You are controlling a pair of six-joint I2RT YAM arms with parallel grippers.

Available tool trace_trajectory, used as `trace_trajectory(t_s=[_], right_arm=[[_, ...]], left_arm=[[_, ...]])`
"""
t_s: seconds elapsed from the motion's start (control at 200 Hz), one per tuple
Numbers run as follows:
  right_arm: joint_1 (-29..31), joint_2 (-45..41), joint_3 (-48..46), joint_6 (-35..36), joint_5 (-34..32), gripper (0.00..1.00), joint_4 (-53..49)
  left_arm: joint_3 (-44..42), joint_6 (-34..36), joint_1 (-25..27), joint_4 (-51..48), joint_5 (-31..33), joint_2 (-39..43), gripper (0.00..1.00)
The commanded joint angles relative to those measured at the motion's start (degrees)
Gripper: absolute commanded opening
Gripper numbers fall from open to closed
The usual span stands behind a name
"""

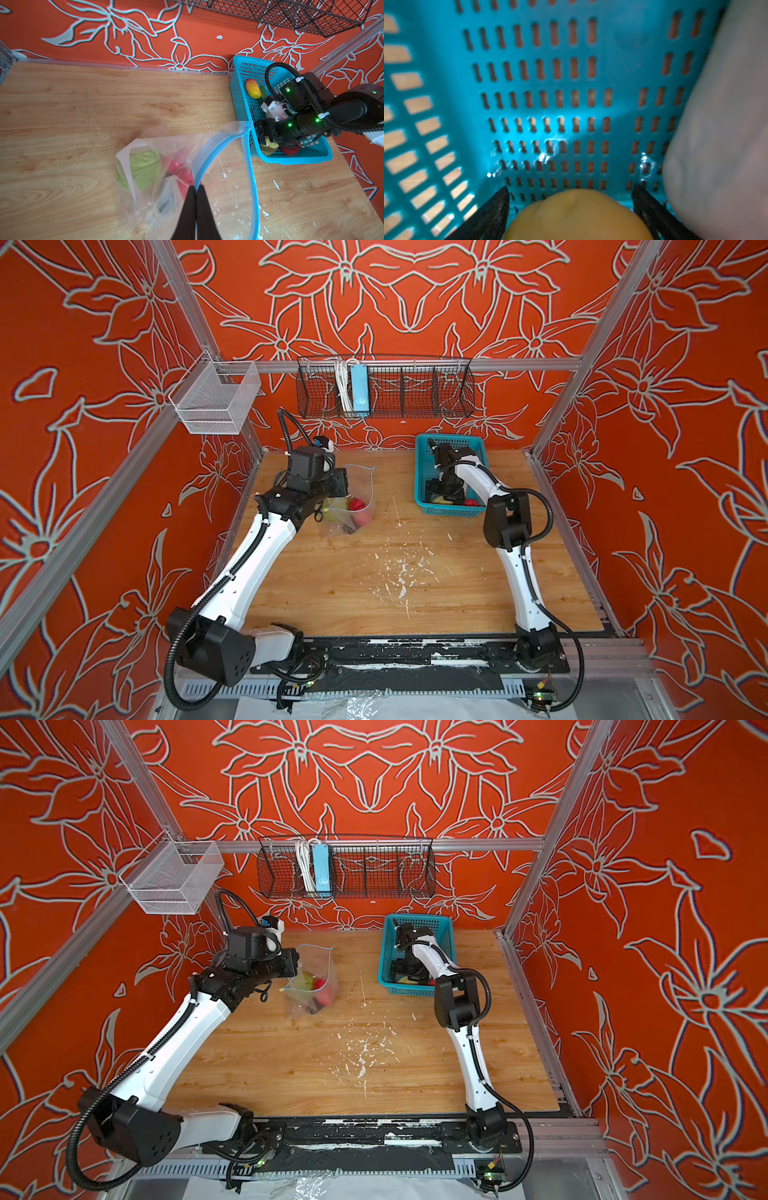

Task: Place the food in the zip-top bag and seal the zipper
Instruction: 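Lower the open right gripper into the basket over the yellow potato, then close the right gripper on the yellow potato and lift it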

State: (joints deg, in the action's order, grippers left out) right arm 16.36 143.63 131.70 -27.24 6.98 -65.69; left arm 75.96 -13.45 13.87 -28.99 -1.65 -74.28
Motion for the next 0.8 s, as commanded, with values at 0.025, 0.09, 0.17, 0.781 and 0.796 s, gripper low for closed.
trace_trajectory(t_s=[0.025, 0.09, 0.17, 0.781, 0.796], right_arm=[[-0.9, 1.1, 0.6, -2.4, 4.0, 0.88, 0.8], [-0.9, 0.3, -0.2, -3.1, 4.8, 0.84, 2.1], [-1.0, -0.4, -0.4, -3.7, 5.6, 0.81, 3.1], [-1.9, -5.0, 2.7, -6.1, 10.6, 0.66, 6.4], [-1.8, -5.1, 2.8, -6.2, 10.8, 0.66, 6.4]], left_arm=[[-0.5, 0.6, -0.3, 1.0, 0.5, 1.4, 0.0], [-0.6, 0.6, -0.2, 1.0, 0.5, 1.4, 0.0], [-0.6, 0.6, -0.2, 1.0, 0.7, 1.4, 0.0], [-0.8, 0.6, -0.2, 1.2, 0.8, 1.1, 0.0], [-0.7, 0.6, -0.2, 1.2, 0.8, 1.1, 0.0]])
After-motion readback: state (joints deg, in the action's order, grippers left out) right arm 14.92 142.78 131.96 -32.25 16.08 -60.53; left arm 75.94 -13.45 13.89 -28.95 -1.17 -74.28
